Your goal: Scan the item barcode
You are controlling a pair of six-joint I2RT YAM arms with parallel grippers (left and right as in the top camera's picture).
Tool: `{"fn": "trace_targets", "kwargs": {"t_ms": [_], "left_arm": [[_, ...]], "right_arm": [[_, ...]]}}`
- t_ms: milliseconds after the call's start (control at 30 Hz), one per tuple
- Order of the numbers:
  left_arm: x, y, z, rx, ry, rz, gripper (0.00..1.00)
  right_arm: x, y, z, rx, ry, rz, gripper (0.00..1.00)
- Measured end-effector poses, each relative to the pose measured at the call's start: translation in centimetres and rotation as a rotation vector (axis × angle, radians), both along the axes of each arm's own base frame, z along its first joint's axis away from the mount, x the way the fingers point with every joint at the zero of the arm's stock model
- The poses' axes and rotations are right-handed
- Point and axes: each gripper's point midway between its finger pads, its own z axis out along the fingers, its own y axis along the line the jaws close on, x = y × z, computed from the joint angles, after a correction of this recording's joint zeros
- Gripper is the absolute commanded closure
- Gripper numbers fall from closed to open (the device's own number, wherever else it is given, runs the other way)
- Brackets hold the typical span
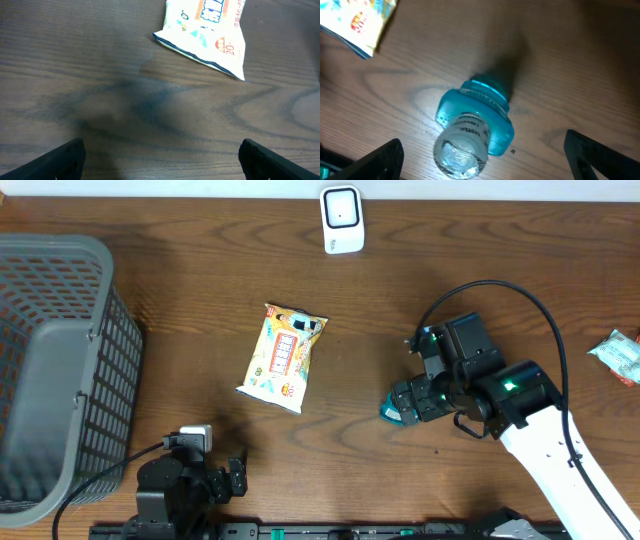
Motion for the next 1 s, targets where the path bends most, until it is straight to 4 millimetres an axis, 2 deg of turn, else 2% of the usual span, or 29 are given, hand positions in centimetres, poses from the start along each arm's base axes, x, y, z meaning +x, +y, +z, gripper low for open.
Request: {"fn": "trace_targets", "kwargs": {"t_ms": [200,400,633,733,867,1000], "left_arm": [[0.0,0.0,0.0,0.000,0.000,0.000,0.02],[0.0,0.0,0.0,0.000,0.000,0.000,0.02],[0.0,0.0,0.0,0.000,0.000,0.000,0.02],[0.0,0.0,0.0,0.000,0.000,0.000,0.02],[0.0,0.0,0.0,0.000,0.000,0.000,0.02],[0.0,0.0,0.0,0.000,0.000,0.000,0.02]], "right_arm": [[0.3,1.2,0.4,0.041,-0.028,0.082,0.01],[-0.7,2.3,0.5,0.075,-0.022,0.235,0.01],[-0.9,2.9,0.2,0.075,-0.027,0.334,0.02],[-0.9,3.0,-1.3,0.062,0.014,0.357,0.05],[-0.4,3.2,-4.2,0.038,0.074,0.379,0.16],[-0.2,3.2,-6.1,0.020,0.117,0.395,0.28]]}}
